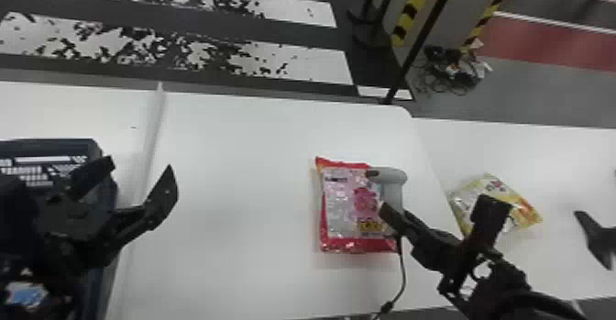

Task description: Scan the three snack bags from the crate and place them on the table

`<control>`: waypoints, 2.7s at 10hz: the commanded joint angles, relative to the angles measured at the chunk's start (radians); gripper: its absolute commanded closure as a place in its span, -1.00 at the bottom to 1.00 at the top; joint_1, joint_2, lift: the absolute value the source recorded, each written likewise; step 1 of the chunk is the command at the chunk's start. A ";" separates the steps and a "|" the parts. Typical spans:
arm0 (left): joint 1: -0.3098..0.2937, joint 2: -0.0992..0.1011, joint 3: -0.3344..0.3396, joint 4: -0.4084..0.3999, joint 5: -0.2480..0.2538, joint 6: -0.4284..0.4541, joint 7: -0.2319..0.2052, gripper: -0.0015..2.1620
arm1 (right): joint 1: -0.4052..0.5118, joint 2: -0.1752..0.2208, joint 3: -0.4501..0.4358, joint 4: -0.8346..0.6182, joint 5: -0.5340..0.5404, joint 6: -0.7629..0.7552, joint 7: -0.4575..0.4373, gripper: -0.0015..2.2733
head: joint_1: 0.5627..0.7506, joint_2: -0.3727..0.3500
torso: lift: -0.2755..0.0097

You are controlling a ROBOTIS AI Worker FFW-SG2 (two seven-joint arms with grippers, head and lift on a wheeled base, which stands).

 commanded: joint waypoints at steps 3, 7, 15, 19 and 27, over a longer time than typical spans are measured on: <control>-0.009 -0.001 -0.011 -0.003 -0.001 0.000 -0.003 -0.97 | -0.034 -0.012 0.019 0.057 0.032 -0.003 -0.002 0.97 | 0.41 -0.66 | 0.50; -0.018 -0.001 -0.020 -0.001 0.000 0.003 -0.005 -0.97 | -0.042 -0.024 0.046 0.068 0.049 0.028 -0.003 0.97 | 0.41 -0.68 | 0.50; -0.024 0.004 -0.020 -0.001 0.002 0.003 -0.006 -0.97 | -0.164 -0.099 -0.056 0.189 0.064 -0.024 0.003 0.97 | 0.41 -0.85 | 0.50; -0.040 0.007 -0.023 0.012 0.009 0.003 -0.011 -0.97 | -0.246 -0.143 -0.055 0.387 0.117 -0.089 0.023 0.97 | 0.41 -0.94 | 0.50; -0.063 0.011 -0.057 0.032 0.009 0.003 -0.013 -0.97 | -0.284 -0.166 -0.046 0.522 0.176 -0.147 0.052 0.36 | 0.41 -0.94 | 0.50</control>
